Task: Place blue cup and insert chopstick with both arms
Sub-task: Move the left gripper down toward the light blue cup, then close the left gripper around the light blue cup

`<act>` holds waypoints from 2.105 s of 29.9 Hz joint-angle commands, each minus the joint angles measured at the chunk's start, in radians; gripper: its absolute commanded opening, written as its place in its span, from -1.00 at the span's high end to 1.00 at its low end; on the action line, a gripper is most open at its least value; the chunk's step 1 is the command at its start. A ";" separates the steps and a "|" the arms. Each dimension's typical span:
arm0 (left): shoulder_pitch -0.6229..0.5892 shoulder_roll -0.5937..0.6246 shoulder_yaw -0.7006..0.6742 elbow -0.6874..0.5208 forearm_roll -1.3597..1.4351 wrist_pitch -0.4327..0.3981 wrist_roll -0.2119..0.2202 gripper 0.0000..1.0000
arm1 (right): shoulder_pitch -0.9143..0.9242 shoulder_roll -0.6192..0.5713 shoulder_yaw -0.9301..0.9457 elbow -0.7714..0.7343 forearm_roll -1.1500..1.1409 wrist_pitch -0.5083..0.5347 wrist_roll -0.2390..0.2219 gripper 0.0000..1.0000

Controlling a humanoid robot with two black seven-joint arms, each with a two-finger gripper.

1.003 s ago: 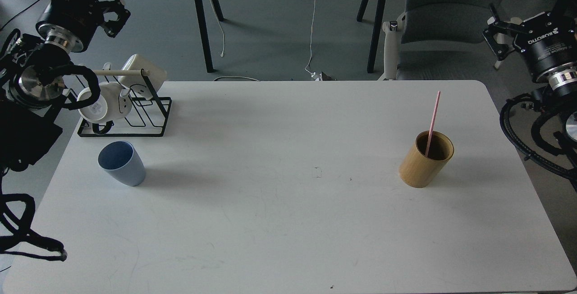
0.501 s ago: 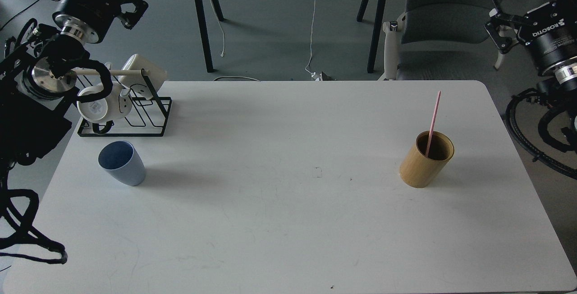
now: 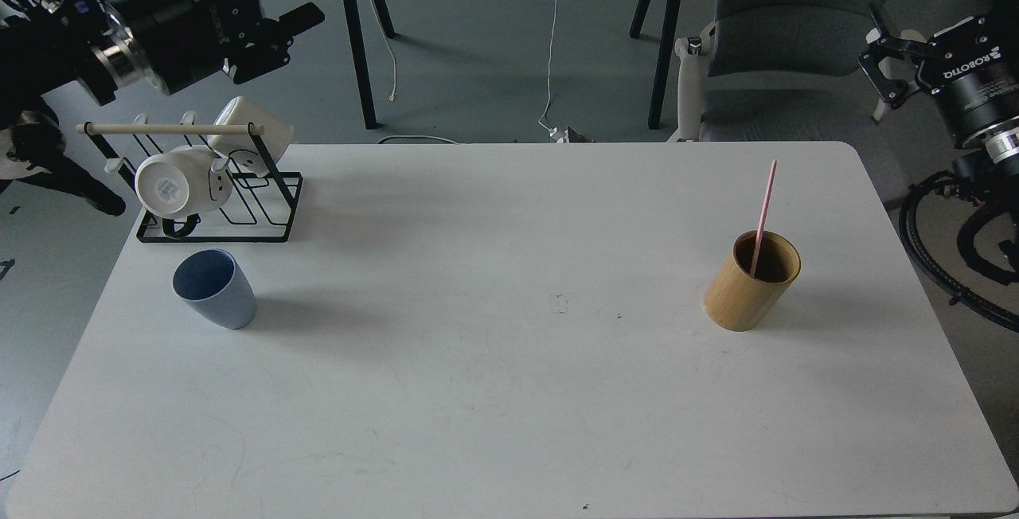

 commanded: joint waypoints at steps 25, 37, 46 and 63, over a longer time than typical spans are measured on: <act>0.211 0.207 0.328 0.090 0.934 0.281 -0.194 -0.37 | -0.073 0.000 0.030 0.029 -0.001 0.000 0.018 -0.99; 0.211 0.069 0.377 0.339 0.934 0.284 -0.240 -0.30 | -0.071 -0.002 0.046 0.031 -0.001 0.000 0.018 -0.99; 0.212 0.026 0.391 0.399 0.936 0.284 -0.263 -0.01 | -0.070 0.001 0.046 0.034 -0.001 0.000 0.018 -0.99; 0.223 -0.035 0.395 0.468 0.934 0.282 -0.273 0.86 | -0.067 -0.002 0.046 0.031 -0.001 0.000 0.018 -0.99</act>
